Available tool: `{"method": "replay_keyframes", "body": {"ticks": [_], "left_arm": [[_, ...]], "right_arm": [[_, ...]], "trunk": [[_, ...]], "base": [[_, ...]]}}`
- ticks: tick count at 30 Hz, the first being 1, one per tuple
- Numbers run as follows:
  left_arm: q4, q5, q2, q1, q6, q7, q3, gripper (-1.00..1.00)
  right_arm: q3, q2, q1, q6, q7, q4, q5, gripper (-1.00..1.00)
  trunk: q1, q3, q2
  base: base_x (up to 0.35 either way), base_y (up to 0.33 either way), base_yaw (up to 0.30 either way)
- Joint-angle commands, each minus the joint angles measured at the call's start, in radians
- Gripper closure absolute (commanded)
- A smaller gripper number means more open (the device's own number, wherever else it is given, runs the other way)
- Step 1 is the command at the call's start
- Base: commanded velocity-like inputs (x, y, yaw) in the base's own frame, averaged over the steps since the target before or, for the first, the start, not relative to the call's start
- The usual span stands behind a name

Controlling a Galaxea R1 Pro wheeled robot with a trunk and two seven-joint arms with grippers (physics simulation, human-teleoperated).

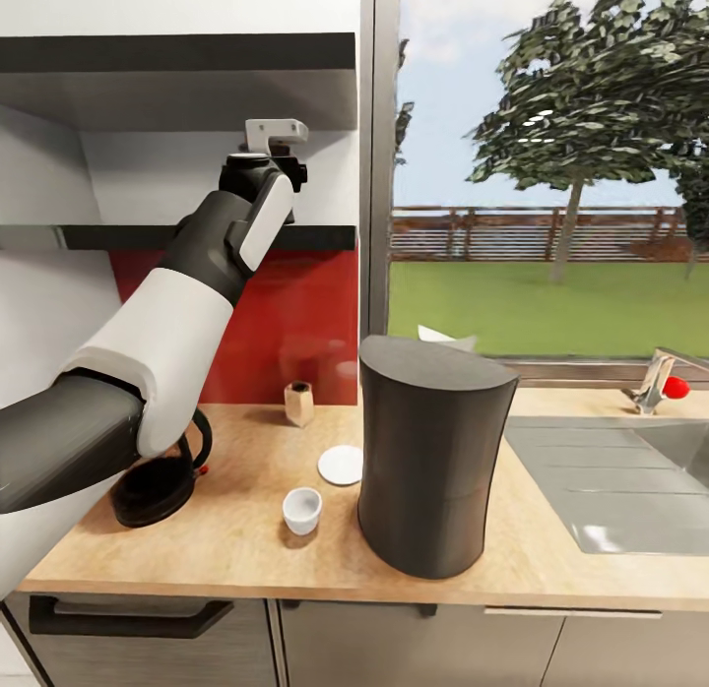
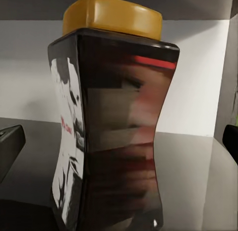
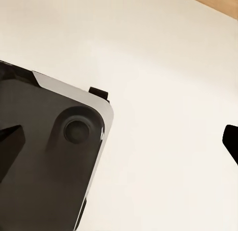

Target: Set up a coffee station on the kitchen countertop: keep the coffee maker on the countertop, move the bottle of coffee from the kitchen shelf to the counter next to the coffee maker, place a paper coffee filter on top of the coffee maker, put the saucer next to the coffee maker with the coffee cup on the saucer, and place the electric kettle next to the coffee maker.

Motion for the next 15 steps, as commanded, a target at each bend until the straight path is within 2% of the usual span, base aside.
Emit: {"method": "replay_keyframes", "body": {"ticks": [1,15], "left_arm": [[0.000,0.009,0.000,-0.001,0.002,0.009,-0.002,-1.00],[0.000,0.009,0.000,-0.001,0.002,0.008,-0.002,-1.00]], "right_arm": [[0.000,0.000,-0.001,-0.003,0.000,0.000,0.008,-1.00],[0.000,0.000,-0.001,-0.003,0.000,0.000,0.008,-1.00]], "trunk": [[0.000,-0.002,-0.001],[0.000,-0.002,-0.001]], "base": [[0.043,-0.001,0.000],[0.063,0.026,0.000]]}}
